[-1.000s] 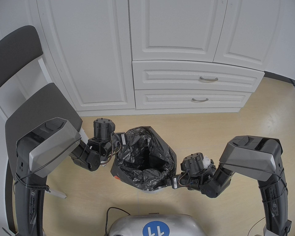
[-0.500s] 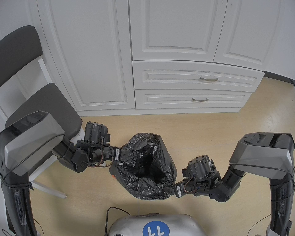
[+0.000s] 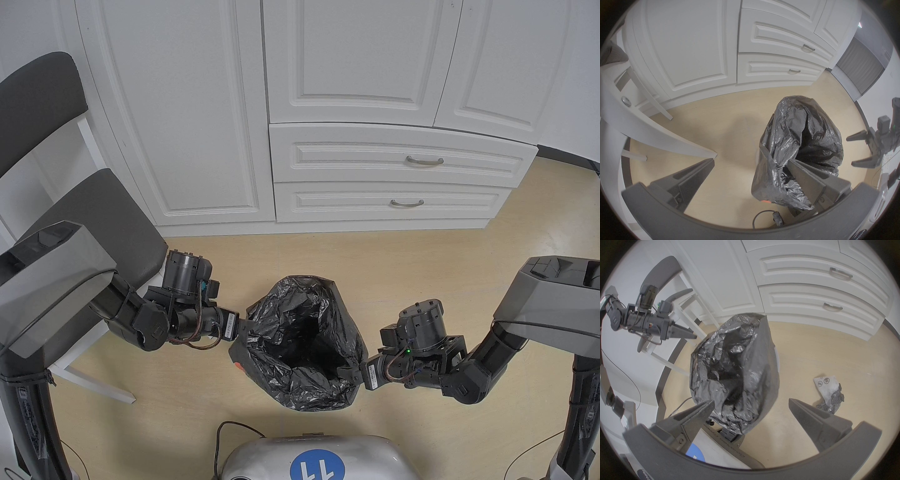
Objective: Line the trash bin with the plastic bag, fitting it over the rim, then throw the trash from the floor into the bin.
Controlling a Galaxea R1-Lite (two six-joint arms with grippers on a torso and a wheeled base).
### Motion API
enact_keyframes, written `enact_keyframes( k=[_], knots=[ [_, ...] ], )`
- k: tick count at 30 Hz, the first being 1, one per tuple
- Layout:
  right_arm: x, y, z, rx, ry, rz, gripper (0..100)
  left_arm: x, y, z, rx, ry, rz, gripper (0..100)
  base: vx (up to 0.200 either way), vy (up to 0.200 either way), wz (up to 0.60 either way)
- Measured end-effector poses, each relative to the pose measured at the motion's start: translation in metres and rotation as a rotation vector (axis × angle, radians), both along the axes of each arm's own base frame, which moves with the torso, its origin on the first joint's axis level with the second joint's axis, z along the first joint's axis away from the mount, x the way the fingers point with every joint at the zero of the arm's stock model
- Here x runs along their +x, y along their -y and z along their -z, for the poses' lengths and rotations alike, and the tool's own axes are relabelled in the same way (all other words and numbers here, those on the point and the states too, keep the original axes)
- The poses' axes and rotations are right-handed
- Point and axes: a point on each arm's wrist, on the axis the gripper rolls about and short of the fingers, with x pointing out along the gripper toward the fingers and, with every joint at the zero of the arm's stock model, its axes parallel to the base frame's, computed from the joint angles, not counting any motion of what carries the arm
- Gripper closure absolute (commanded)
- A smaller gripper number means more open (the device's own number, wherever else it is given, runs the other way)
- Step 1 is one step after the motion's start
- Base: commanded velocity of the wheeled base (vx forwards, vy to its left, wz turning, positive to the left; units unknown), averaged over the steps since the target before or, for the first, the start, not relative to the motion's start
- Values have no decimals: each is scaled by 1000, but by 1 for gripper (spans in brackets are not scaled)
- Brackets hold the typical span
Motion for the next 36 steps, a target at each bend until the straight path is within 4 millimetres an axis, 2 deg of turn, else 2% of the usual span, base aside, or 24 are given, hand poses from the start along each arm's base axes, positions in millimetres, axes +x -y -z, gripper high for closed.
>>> enact_keyframes(
  k=[9, 19, 28, 36],
  knots=[
    [10, 6, -11, 27, 40, 33, 0, -1, 6, 19, 51, -35, 44, 0, 0, 0, 0],
    [16, 14, -16, 35, 56, 59, 0, 1, -9, 37, 134, -72, 62, 0, 0, 0, 0],
    [22, 16, -20, 45, 71, 74, 0, 10, -18, 52, 141, -94, 42, 0, 0, 0, 0],
    [26, 19, -23, 51, 85, 91, 0, 31, -12, 74, 79, -71, -17, 0, 0, 0, 0]
  ],
)
